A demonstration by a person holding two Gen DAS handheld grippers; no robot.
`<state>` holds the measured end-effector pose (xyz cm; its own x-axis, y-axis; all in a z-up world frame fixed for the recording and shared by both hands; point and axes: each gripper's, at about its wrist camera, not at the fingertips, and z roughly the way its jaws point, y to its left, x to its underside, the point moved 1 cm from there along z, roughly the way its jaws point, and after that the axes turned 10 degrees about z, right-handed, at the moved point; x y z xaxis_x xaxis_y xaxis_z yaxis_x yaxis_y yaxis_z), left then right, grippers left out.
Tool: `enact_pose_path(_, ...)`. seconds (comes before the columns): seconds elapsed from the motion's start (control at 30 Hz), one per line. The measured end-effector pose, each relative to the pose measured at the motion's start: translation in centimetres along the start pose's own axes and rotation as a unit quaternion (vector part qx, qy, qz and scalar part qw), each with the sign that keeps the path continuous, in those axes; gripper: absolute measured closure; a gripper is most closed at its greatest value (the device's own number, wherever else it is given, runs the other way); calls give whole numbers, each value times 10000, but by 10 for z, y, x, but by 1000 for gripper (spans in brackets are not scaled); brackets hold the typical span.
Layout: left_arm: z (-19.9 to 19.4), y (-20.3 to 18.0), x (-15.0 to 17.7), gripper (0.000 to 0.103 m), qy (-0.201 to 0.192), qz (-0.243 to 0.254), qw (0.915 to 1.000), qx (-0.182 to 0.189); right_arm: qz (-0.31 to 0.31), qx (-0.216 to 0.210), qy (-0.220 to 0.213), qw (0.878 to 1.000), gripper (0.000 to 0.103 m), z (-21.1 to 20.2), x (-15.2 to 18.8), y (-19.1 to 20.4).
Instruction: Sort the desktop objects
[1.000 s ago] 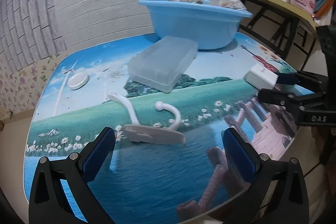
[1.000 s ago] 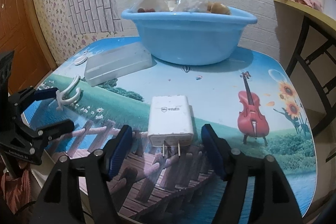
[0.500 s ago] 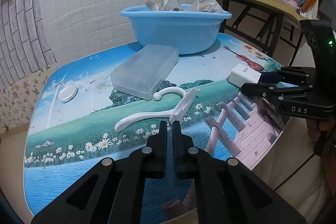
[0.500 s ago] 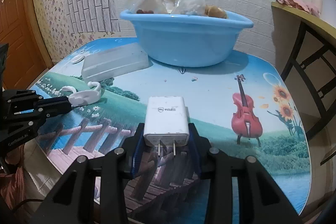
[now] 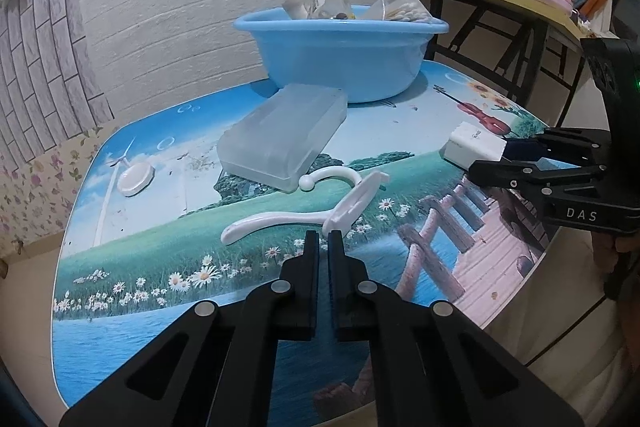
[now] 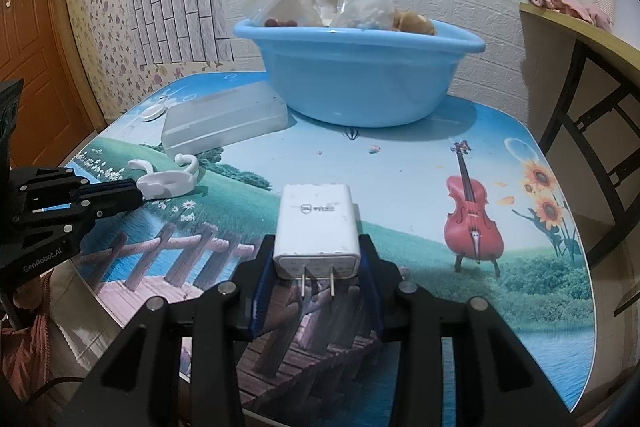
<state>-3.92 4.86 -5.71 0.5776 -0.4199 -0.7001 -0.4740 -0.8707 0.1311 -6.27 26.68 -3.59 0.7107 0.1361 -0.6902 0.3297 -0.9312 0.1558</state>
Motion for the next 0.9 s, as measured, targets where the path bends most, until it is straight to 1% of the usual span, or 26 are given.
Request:
enact_pose_path(0.13, 2, 0, -2, 99, 38, -20, 10000, 1, -4, 1, -1, 10000, 65, 0, 0, 0)
enact_pose_path(0.17, 2, 0, -3, 98, 54, -40, 10000, -17, -5, 1, 0, 10000, 65, 0, 0, 0)
enact_pose_path(0.2, 3, 1, -4, 95, 72, -59, 10000, -24, -3, 0, 0, 10000, 65, 0, 0, 0)
enact_pose_path(0.23, 3, 1, -4, 87, 99, -84, 9999, -50, -1, -2, 1, 10000, 65, 0, 0, 0)
enact_pose_path(0.27, 3, 2, -5, 83, 105, -100, 9999, -73, 0, -3, 1, 10000, 65, 0, 0, 0)
enact_pose_path(0.3, 3, 2, -5, 74, 87, -106, 9999, -68, -2, -2, 1, 10000, 65, 0, 0, 0)
enact_pose_path(0.33, 2, 1, -6, 61, 67, -104, 9999, -56, -6, -2, 0, 10000, 65, 0, 0, 0)
enact_pose_path(0.37, 1, 1, -6, 53, 54, -102, 9999, -68, -10, -3, -1, 10000, 65, 0, 0, 0)
enact_pose_path(0.4, 0, 1, -7, 40, 23, -112, 9999, -118, -7, -5, -2, 10000, 65, -1, 0, 0)
enact_pose_path(0.43, -2, 1, -9, 32, -24, -140, 9998, -149, -7, -9, -4, 10000, 64, -1, 0, 0)
enact_pose_path(0.47, -5, 2, -11, 30, -79, -205, 9997, -138, -8, -4, -1, 10000, 64, -1, 0, 0)
enact_pose_path(0.5, -6, 3, -13, 23, -108, -274, 9995, -96, -8, -2, -2, 10000, 64, -1, 0, 0)
enact_pose_path(0.53, -6, 4, -16, 15, -102, -360, 9993, -57, -8, -2, -3, 10000, 64, -1, 0, 0)
enact_pose_path(0.6, -4, 6, -23, 11, -29, -565, 9984, -12, -7, -1, 0, 10000, 64, -1, 0, 0)
enact_pose_path(0.73, 6, 5, -36, 11, 237, -1004, 9947, 7, -1, -16, -2, 10000, 64, -1, 0, 0)
enact_pose_path(0.8, 13, 2, -41, 11, 350, -1223, 9918, 104, -2, -31, -3, 10000, 65, -1, 1, 0)
enact_pose_path(0.9, 22, -2, -46, 11, 555, -1455, 9878, 95, 7, -25, -9, 10000, 65, -1, 1, 0)
